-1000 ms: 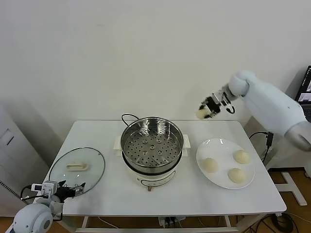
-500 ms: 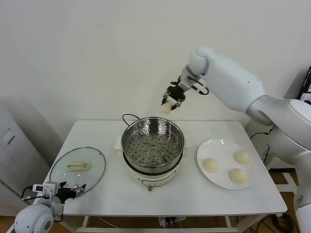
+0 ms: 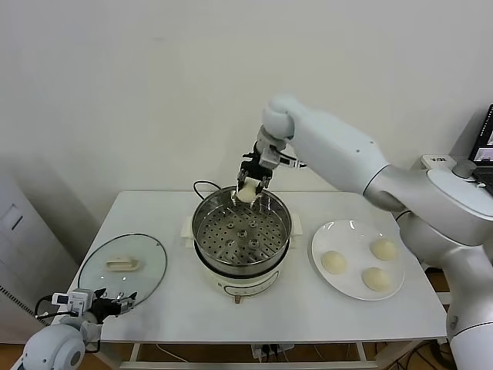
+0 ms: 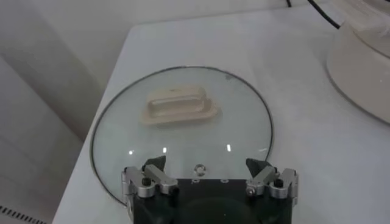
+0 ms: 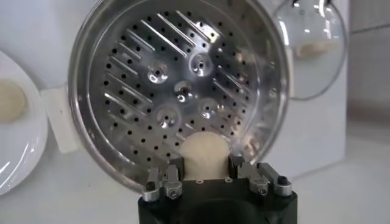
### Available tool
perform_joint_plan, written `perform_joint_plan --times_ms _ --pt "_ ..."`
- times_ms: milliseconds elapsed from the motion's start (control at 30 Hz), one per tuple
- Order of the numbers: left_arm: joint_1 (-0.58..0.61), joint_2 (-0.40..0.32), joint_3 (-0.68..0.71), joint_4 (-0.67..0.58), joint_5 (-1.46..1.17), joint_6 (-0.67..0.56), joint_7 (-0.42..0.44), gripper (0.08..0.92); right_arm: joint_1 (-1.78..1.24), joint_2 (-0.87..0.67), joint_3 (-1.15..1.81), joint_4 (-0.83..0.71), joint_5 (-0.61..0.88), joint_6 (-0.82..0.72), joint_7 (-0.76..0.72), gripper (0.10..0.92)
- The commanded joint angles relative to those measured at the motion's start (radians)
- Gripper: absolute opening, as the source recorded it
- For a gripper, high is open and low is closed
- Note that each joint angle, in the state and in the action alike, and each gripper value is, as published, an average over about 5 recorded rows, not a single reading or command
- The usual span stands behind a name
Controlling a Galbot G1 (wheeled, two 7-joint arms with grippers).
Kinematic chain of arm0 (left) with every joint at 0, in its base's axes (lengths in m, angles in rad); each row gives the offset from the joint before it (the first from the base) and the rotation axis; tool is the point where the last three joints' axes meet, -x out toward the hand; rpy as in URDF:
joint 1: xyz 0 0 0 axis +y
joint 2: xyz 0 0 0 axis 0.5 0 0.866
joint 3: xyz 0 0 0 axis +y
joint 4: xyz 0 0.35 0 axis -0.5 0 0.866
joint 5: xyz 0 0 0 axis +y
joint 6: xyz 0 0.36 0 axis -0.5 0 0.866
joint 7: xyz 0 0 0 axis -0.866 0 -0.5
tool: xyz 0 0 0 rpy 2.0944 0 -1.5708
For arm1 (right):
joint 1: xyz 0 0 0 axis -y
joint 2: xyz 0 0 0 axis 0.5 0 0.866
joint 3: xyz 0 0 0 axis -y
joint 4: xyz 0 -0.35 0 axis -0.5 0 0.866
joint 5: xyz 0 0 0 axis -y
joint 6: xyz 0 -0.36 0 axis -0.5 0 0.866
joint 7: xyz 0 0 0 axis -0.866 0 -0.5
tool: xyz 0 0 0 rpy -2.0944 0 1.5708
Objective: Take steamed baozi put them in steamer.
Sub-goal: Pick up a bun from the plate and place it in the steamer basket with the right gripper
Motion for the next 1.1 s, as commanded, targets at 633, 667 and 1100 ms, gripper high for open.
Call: perform_joint_plan --times_ms 633,667,1100 --pt "-0.006 -0.004 0.007 0.01 0.0 0.0 0.0 0.823 -0.193 0.063 0.154 -0.008 -0.398 0.049 0.106 0.479" --pt "-0.007 -0.004 0.007 0.01 0.0 0.0 0.0 0.823 -0.194 0.065 0.155 -0.009 -0.402 0.049 0.11 0.495" --pt "0.001 -0.007 -0.003 0.009 -0.001 -0.002 0.0 0.823 -0.055 0.02 0.069 0.006 -0.105 0.049 0.042 0.809"
